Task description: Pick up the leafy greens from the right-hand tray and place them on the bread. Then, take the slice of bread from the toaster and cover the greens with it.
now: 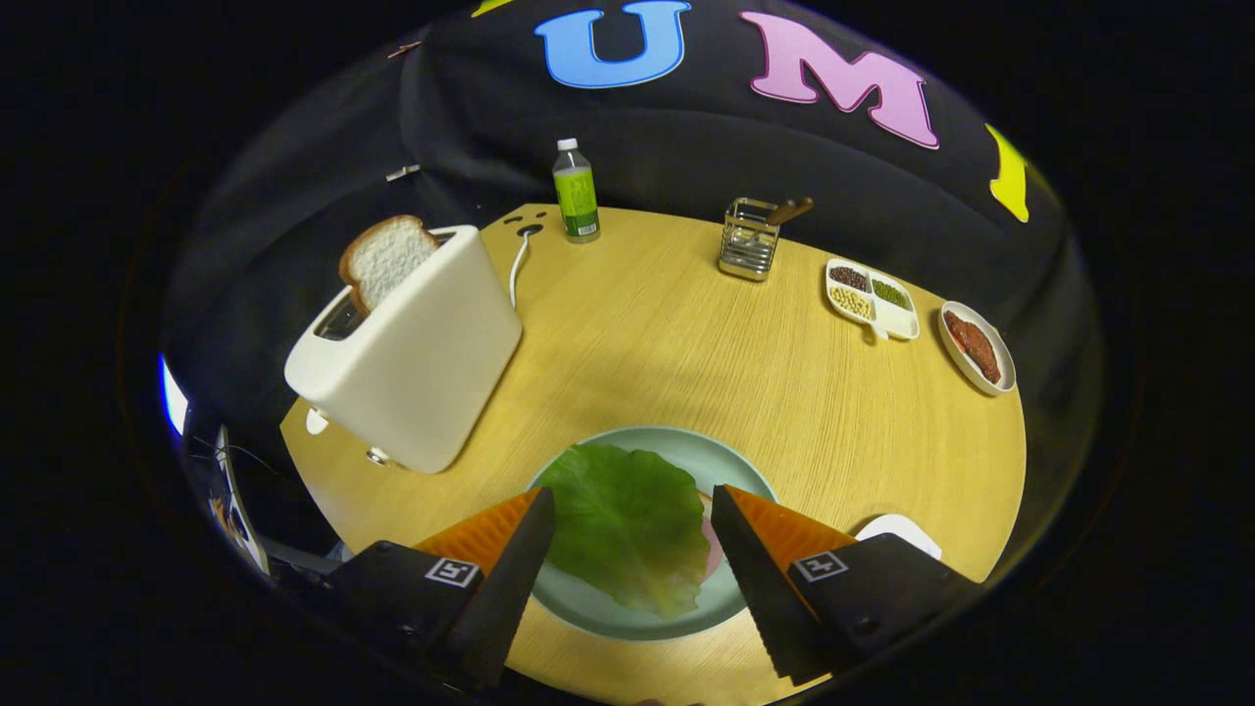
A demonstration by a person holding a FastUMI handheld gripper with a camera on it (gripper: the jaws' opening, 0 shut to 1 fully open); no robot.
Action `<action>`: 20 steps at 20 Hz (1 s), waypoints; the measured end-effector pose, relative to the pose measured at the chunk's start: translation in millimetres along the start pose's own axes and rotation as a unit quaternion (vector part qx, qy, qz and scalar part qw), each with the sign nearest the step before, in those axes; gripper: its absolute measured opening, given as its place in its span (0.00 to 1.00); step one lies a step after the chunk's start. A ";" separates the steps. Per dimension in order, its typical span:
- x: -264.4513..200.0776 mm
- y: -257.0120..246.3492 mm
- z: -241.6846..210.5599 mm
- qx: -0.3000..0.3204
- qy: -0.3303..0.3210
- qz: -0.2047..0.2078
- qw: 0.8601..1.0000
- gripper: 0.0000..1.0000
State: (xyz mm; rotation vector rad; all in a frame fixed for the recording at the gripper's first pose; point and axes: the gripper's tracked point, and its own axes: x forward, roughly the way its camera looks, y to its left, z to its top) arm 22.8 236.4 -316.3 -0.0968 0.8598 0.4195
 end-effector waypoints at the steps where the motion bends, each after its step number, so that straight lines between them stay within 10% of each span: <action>1: -6.3 5.3 12.4 -0.004 -0.017 0.003 1.000 0.99; 20: -22.7 193.2 184.2 -0.146 -0.158 0.087 0.973 0.99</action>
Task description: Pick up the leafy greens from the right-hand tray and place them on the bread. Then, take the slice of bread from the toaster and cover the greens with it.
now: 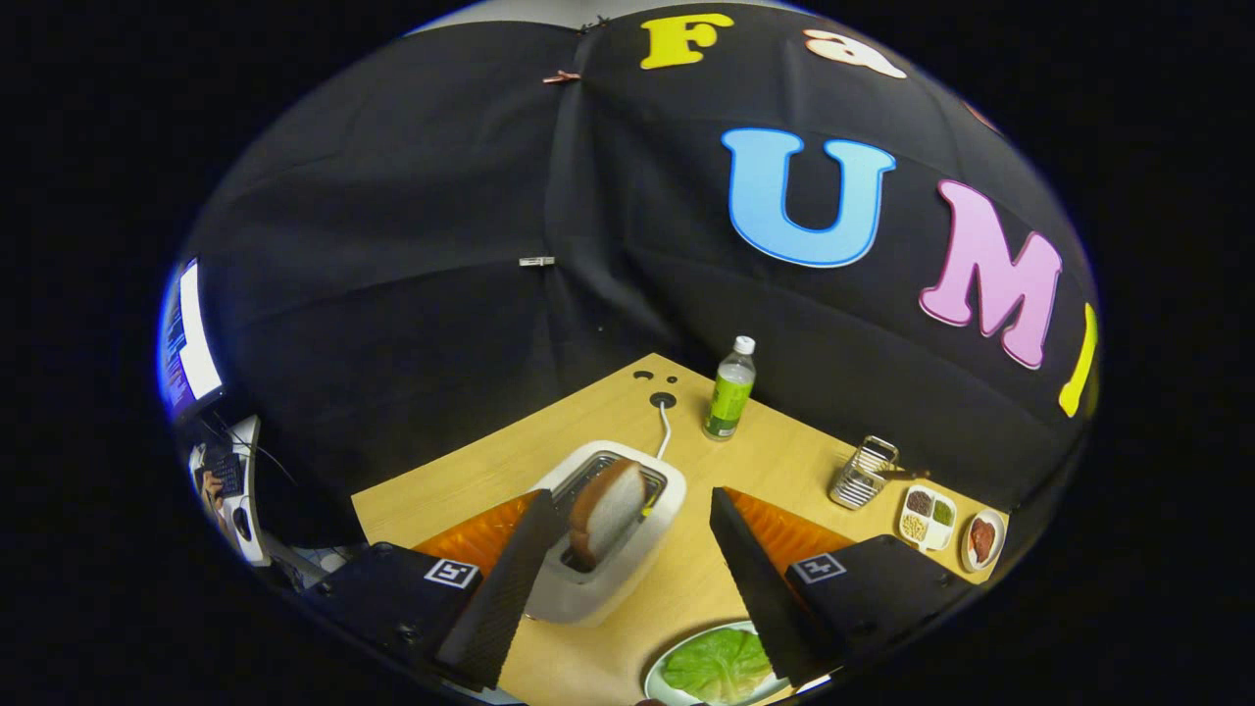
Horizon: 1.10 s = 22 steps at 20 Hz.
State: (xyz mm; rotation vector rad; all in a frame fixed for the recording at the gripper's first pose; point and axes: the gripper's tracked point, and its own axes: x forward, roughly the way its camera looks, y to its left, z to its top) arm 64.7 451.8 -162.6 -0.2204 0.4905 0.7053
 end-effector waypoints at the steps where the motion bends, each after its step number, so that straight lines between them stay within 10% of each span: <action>1: 7.9 8.6 0.9 -0.007 0.002 0.005 1.000 0.99; 13: 89.3 5.2 -53.3 -0.031 0.064 -0.048 0.996 0.90; 22: 89.5 7.4 -57.7 0.049 0.090 -0.075 0.992 0.24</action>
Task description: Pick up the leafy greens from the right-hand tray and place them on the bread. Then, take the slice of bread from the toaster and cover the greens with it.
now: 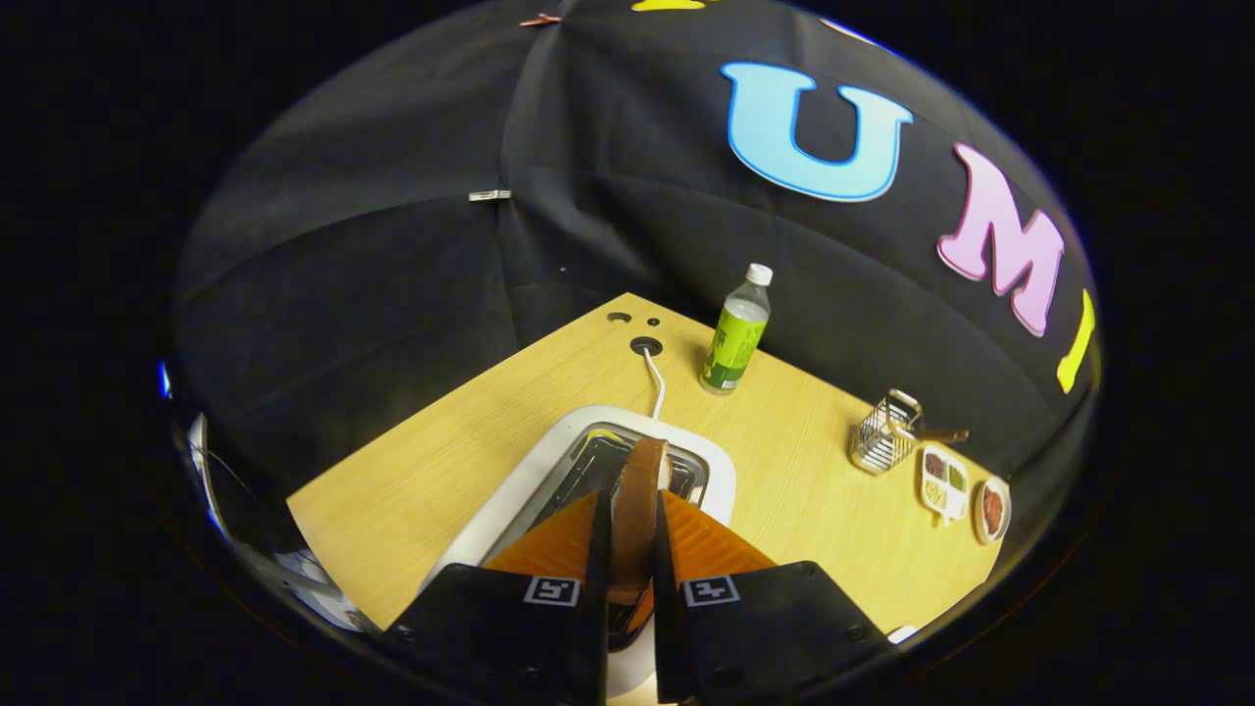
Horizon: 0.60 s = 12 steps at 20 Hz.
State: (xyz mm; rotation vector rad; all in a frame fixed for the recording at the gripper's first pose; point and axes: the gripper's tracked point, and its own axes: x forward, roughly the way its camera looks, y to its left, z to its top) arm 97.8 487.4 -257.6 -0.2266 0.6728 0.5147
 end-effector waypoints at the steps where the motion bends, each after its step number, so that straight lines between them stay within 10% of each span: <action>1: 1.5 -1.7 -0.4 0.002 0.003 0.002 1.000 0.20; 12: -30.2 0.4 27.6 0.013 -0.022 0.050 0.998 0.14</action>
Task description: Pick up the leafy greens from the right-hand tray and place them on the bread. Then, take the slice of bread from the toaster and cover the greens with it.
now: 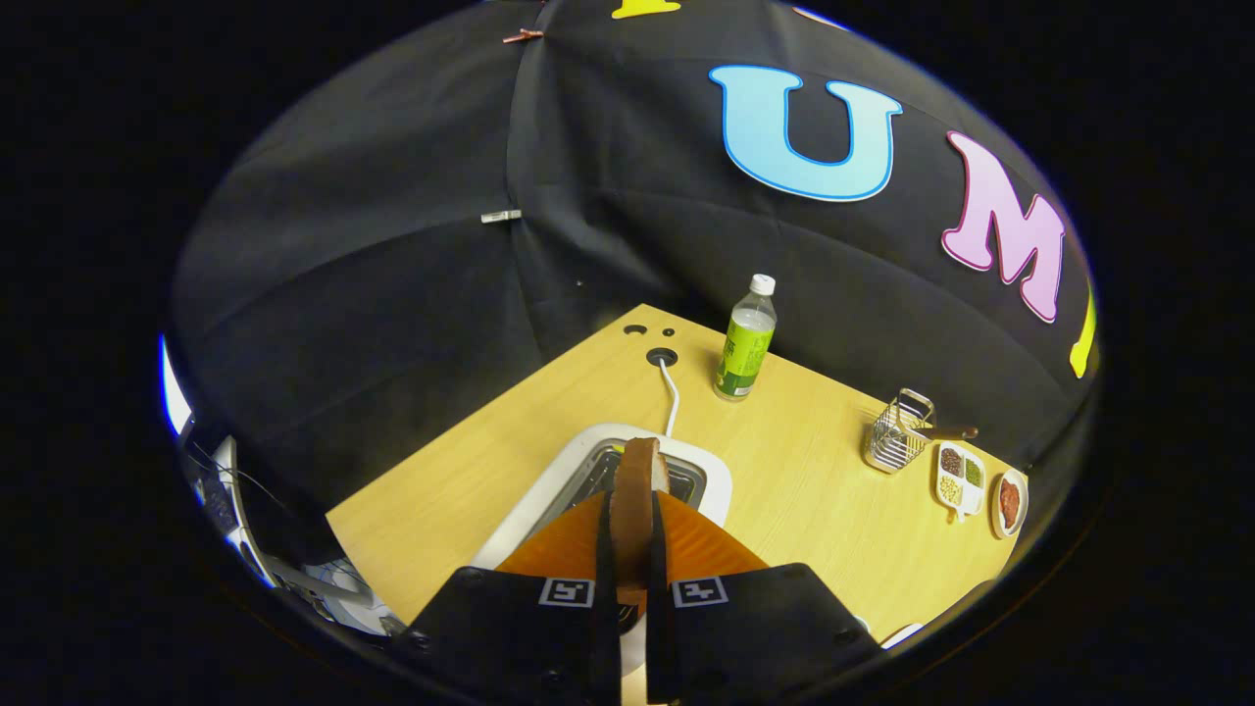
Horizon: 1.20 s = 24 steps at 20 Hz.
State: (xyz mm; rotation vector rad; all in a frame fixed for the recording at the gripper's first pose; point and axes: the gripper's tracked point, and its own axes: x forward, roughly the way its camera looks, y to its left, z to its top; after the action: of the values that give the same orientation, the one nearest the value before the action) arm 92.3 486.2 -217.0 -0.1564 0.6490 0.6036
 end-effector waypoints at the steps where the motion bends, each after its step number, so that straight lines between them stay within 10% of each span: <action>1: -6.2 -1.1 6.4 0.001 -0.008 0.003 1.000 0.14; 12: -75.0 -56.7 62.1 0.044 -0.084 -0.008 0.995 0.14; 24: -112.5 -151.1 -31.7 0.123 -0.059 -0.058 0.989 0.14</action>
State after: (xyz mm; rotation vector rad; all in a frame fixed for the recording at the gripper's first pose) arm 91.2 298.7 -180.7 0.0718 0.5897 0.4127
